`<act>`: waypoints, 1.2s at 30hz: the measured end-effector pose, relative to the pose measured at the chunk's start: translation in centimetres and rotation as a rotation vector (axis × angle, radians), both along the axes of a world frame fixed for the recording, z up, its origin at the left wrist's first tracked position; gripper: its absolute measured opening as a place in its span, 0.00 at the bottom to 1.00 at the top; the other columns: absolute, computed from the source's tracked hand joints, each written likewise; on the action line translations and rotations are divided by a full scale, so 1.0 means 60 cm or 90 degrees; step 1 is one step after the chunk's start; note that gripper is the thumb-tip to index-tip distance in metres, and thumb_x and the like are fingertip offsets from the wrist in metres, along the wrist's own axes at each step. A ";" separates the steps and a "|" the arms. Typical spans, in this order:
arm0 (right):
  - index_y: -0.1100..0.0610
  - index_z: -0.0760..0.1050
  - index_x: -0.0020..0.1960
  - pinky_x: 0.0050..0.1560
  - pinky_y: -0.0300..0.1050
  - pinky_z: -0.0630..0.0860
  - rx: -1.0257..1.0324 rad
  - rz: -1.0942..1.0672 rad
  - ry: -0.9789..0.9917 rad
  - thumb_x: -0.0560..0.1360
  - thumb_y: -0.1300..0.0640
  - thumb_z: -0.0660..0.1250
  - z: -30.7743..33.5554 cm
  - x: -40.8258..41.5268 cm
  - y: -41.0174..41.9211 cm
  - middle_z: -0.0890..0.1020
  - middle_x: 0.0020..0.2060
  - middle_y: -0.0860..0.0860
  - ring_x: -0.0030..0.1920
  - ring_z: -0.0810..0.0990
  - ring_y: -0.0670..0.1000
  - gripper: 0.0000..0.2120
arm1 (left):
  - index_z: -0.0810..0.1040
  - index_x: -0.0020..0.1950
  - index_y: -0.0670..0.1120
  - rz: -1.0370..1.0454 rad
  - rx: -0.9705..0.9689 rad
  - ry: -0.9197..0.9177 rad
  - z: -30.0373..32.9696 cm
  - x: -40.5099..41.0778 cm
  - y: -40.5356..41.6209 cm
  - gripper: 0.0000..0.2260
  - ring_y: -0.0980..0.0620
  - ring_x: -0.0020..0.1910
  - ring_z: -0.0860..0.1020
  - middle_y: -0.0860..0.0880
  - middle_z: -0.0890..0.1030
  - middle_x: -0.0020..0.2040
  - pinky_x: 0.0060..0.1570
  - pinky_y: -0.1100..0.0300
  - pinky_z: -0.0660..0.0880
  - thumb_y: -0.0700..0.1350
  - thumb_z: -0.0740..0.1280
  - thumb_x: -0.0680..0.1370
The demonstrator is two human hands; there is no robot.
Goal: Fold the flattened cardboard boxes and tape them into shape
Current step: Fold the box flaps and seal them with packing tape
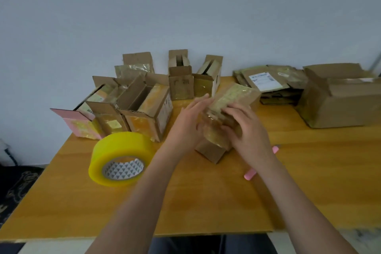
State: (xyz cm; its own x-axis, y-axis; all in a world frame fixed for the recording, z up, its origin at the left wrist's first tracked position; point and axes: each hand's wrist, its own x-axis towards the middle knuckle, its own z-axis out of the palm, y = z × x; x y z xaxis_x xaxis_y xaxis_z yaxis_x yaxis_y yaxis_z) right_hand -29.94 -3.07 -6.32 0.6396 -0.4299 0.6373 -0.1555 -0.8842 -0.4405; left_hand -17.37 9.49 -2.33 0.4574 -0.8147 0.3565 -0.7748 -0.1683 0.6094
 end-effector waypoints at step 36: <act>0.57 0.79 0.48 0.58 0.46 0.77 0.050 0.030 -0.086 0.72 0.50 0.71 -0.021 0.001 -0.049 0.81 0.55 0.50 0.61 0.78 0.49 0.12 | 0.83 0.53 0.47 -0.070 -0.093 0.150 -0.043 0.028 -0.061 0.15 0.59 0.59 0.77 0.56 0.78 0.54 0.60 0.65 0.75 0.30 0.70 0.73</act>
